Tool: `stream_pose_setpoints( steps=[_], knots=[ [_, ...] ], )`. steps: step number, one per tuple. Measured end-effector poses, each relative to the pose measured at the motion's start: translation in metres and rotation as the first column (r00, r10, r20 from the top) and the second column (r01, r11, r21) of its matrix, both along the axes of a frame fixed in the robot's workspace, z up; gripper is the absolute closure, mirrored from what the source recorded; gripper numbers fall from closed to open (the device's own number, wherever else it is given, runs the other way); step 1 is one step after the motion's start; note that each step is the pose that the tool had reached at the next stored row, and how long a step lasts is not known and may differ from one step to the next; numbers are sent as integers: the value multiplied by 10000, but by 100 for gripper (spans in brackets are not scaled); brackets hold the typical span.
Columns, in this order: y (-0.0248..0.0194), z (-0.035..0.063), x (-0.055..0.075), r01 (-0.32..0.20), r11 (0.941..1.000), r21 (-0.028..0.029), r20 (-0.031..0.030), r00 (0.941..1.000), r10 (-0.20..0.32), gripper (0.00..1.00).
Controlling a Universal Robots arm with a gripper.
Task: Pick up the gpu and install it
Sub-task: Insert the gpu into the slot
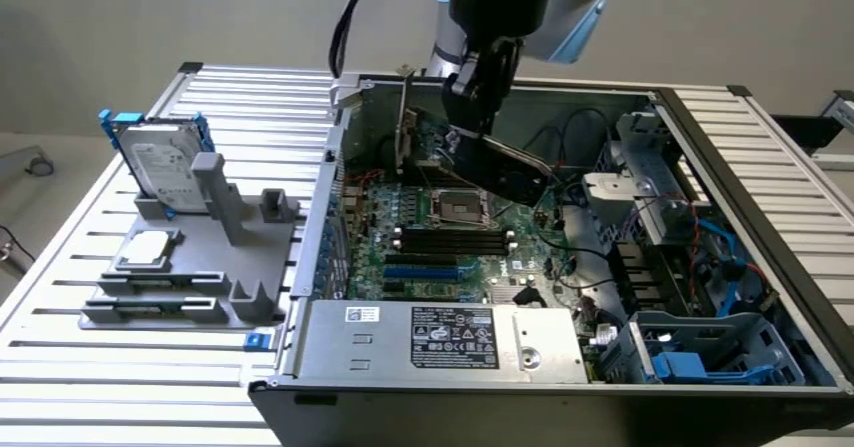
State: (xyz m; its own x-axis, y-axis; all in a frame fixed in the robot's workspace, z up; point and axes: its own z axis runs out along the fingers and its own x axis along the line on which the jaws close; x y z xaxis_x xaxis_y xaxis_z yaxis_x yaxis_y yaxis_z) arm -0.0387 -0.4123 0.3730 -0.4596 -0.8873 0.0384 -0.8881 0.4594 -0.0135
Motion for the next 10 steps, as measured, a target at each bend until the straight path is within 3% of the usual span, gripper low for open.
stream_pose_setpoints(
  steps=[5,10],
  knots=[
    [0,-41,0,-904,9959,0,0,9959,904,74],
    [0,-88,0,-1794,9838,0,0,9838,1794,74]
  ],
)
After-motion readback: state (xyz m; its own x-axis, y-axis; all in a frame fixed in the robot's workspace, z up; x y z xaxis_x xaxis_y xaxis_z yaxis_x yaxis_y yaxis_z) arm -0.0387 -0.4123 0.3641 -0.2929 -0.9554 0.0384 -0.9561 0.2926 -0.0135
